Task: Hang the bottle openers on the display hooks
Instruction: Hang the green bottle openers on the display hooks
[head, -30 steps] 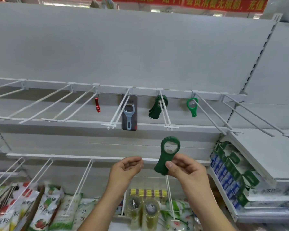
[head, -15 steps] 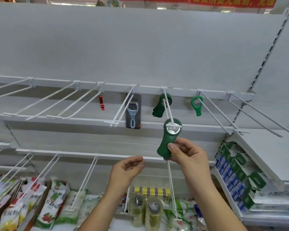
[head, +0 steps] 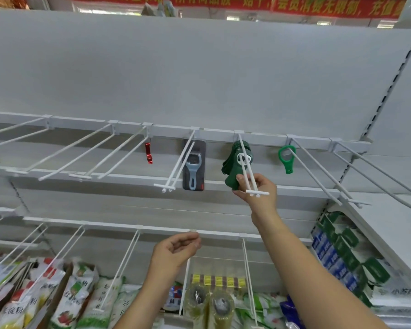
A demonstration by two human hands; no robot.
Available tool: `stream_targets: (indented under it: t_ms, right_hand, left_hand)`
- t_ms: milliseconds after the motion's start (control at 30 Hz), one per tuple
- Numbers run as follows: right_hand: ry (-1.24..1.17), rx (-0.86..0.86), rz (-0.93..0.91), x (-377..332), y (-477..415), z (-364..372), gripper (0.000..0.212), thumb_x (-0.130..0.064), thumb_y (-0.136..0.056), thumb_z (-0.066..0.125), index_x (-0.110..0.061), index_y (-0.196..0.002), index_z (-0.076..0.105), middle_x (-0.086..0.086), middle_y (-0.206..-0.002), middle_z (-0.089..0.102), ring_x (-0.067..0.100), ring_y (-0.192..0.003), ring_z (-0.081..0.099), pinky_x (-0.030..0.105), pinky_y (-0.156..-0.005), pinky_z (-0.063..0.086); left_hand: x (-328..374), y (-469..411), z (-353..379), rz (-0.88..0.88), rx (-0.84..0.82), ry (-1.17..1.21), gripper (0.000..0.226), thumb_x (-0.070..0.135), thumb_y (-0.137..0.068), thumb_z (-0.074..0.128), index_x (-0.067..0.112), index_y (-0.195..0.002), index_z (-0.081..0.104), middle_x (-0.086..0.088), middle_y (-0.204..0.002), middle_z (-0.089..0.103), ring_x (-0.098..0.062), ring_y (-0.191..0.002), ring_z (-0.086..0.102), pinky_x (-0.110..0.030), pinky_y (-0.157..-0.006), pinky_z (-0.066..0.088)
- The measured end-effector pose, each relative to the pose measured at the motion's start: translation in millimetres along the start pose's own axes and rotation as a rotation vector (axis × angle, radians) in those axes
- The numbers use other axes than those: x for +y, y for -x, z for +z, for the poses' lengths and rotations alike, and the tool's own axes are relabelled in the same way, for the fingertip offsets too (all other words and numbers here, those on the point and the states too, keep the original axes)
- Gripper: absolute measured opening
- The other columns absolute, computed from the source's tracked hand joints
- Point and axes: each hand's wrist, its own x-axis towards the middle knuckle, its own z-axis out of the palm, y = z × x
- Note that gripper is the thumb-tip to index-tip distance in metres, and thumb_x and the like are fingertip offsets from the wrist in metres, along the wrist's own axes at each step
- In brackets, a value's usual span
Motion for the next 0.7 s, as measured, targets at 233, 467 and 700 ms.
stream_targets:
  t_ms: [233, 467, 700]
  right_hand:
    - [0.006, 0.038, 0.056, 4.0, -32.7, 11.1, 0.012, -0.010, -0.084, 0.078, -0.007, -0.080, 0.068, 0.020, -0.081, 0.070, 0.031, -0.066, 0.071, 0.053, -0.079, 0.061]
    - [0.135, -0.083, 0.131, 23.1, -0.4, 3.7, 0.022, -0.025, -0.086, 0.077, -0.005, -0.091, 0.072, 0.021, -0.090, 0.074, 0.032, -0.087, 0.074, 0.036, -0.078, 0.063]
    - [0.250, 0.000, 0.047, 66.9, 97.6, -82.1, 0.018, -0.018, -0.085, 0.077, -0.018, -0.103, 0.072, 0.004, -0.098, 0.074, 0.014, -0.094, 0.070, 0.024, -0.084, 0.056]
  left_hand:
    - [5.8, -5.8, -12.3, 0.002, -0.021, 0.006, 0.023, -0.001, -0.082, 0.074, 0.007, -0.104, 0.075, -0.009, -0.098, 0.078, -0.025, -0.099, 0.073, -0.040, -0.097, 0.055]
    - [4.7, -7.4, -8.6, -0.008, -0.037, 0.037, 0.018, 0.003, -0.086, 0.071, 0.007, -0.103, 0.075, -0.009, -0.097, 0.078, -0.024, -0.095, 0.074, -0.042, -0.095, 0.055]
    - [-8.8, 1.2, 50.1, 0.005, -0.247, -0.045, 0.019, 0.008, -0.086, 0.072, 0.015, -0.103, 0.075, -0.001, -0.098, 0.078, -0.018, -0.098, 0.073, -0.031, -0.092, 0.055]
